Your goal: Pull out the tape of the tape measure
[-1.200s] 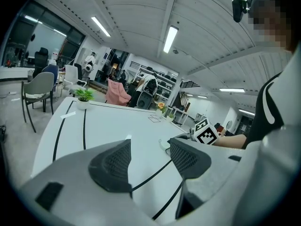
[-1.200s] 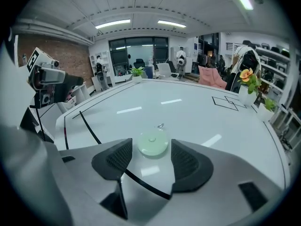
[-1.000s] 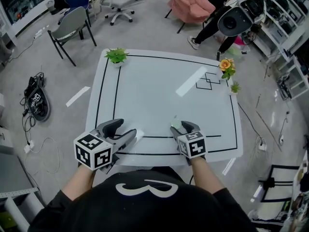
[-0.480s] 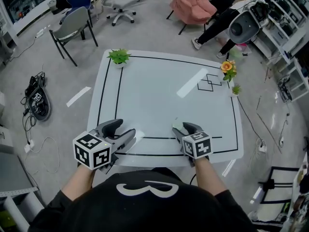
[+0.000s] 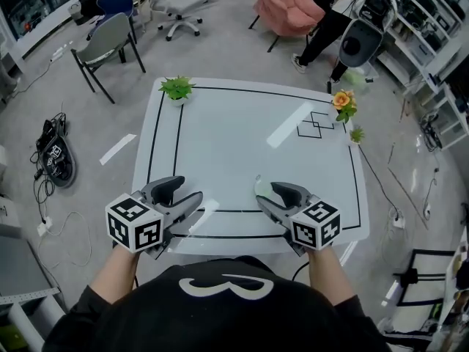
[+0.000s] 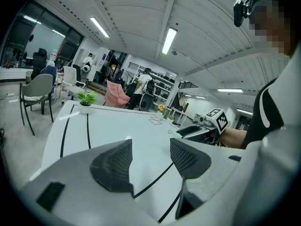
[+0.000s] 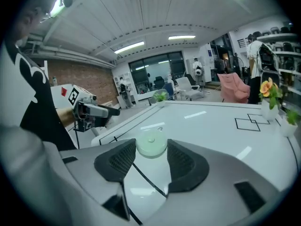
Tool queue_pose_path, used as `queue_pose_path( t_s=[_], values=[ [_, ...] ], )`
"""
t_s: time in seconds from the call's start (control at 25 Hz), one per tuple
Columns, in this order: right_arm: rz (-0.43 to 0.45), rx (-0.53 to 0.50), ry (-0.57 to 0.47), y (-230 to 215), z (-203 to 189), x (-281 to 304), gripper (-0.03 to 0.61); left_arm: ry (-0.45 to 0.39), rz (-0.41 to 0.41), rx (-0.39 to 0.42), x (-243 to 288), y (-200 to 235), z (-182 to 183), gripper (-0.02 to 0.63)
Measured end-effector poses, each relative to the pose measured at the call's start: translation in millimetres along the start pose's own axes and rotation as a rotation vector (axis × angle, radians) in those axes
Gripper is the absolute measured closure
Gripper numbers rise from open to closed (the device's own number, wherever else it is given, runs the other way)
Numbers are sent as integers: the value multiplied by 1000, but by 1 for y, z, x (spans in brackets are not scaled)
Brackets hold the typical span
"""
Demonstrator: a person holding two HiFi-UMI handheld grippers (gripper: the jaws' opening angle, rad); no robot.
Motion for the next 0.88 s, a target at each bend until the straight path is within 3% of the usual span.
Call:
queue_pose_path(
  t_s=[0.28,0.4,0.6,0.88],
  values=[
    [154,-142,-88,32,43,-10,364,16,-82,57,1,-5,11,365],
    [226,-234,-112,50,57,-14,364,28,-172,83,-1,-16,16,365],
    [312,-369,-153,75,73,-23,364,45,-336,191,-7,-40,17,365],
    [409,-458,-147,96,79,-27,364,53,-443,235,-9,-52,27,365]
  ],
)
Point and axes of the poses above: the fingertips, and each gripper's own axes: x forward along the fingers, y to its left, z out of its top, the point moved 3 cm from there along -x, backward along the fingers, and after that the axes turned 4 degrees about -x, right-handed, at the moved point
